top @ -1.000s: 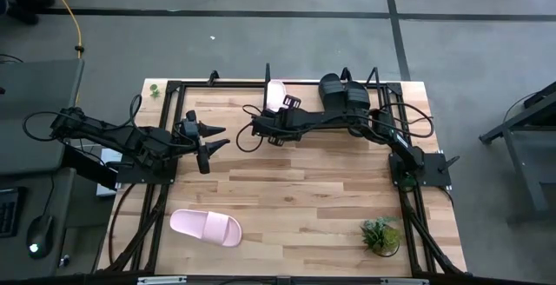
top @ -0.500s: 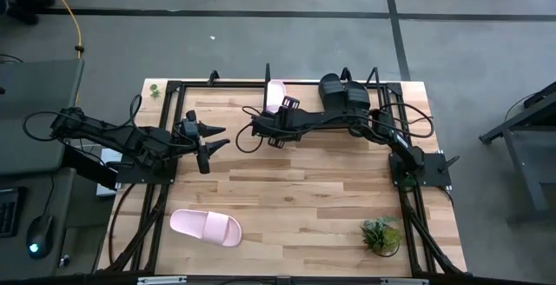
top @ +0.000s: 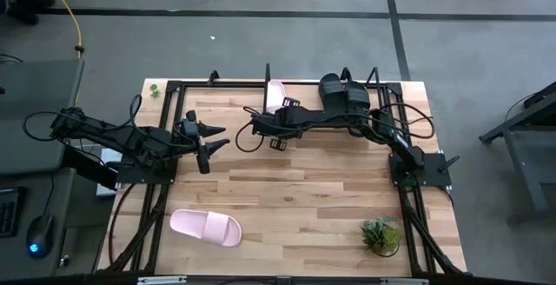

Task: Pick and place slides into the shelf
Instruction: Put the top pink slides on the shelf, then put the pink slides on the shelf

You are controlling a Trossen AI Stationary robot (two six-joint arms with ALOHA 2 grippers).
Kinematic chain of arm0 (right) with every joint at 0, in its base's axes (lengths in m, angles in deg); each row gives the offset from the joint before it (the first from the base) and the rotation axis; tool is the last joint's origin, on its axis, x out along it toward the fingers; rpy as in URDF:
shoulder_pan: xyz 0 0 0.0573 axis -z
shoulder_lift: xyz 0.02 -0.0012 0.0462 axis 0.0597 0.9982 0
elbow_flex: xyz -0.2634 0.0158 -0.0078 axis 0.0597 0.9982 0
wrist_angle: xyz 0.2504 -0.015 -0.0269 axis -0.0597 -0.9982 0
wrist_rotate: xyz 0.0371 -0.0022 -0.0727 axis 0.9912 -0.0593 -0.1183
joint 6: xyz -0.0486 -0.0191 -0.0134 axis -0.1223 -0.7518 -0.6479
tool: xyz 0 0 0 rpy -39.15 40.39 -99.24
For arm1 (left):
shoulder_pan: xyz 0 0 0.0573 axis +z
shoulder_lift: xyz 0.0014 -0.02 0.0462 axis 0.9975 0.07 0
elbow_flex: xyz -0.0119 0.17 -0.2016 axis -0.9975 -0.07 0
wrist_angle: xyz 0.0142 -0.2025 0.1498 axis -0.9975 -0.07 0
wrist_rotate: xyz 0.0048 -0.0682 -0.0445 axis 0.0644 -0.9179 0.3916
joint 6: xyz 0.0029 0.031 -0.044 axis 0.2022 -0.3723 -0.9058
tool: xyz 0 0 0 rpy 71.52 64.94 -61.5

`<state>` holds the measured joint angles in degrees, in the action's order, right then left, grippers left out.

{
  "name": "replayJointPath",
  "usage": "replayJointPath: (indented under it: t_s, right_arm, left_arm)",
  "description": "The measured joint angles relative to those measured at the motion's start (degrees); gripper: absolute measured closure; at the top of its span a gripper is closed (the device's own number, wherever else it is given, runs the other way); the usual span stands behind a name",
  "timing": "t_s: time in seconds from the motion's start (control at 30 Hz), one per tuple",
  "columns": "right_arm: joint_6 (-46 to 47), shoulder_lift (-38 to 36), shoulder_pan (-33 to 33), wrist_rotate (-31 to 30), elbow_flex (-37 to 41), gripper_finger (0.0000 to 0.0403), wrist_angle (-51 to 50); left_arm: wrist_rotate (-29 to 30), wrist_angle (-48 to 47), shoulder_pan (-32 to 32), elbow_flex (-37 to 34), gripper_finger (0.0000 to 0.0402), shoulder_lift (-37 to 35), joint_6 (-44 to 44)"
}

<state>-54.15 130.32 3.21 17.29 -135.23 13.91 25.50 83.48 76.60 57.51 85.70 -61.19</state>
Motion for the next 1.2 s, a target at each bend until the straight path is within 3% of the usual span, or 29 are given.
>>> replayJointPath:
  t_s: [0.4, 0.77, 1.0, 1.2]
  right_arm:
    - [-3.3, 0.0, -1.5, 6.4, -3.6, 0.0251, -2.5]
    - [-1.7, 0.0, -4.4, 22.7, -3.7, 0.0251, -3.1]
    - [1.0, 0.0, -7.7, 25.2, -3.7, 0.0251, -2.6]
    - [3.9, 0.0, -11.8, 25.4, -3.6, 0.0251, -2.5]
  left_arm:
    - [0.0, -1.0, 0.0, 0.0, 0.0234, 0.0, 0.3]
    - [-0.4, -7.6, 0.0, 0.0, 0.0234, -1.4, 1.2]
    - [-7.1, -8.8, 0.0, 0.0, 0.0234, -3.9, -0.9]
    - [-15.8, -16.5, 0.0, 0.0, 0.0234, -5.5, -6.2]
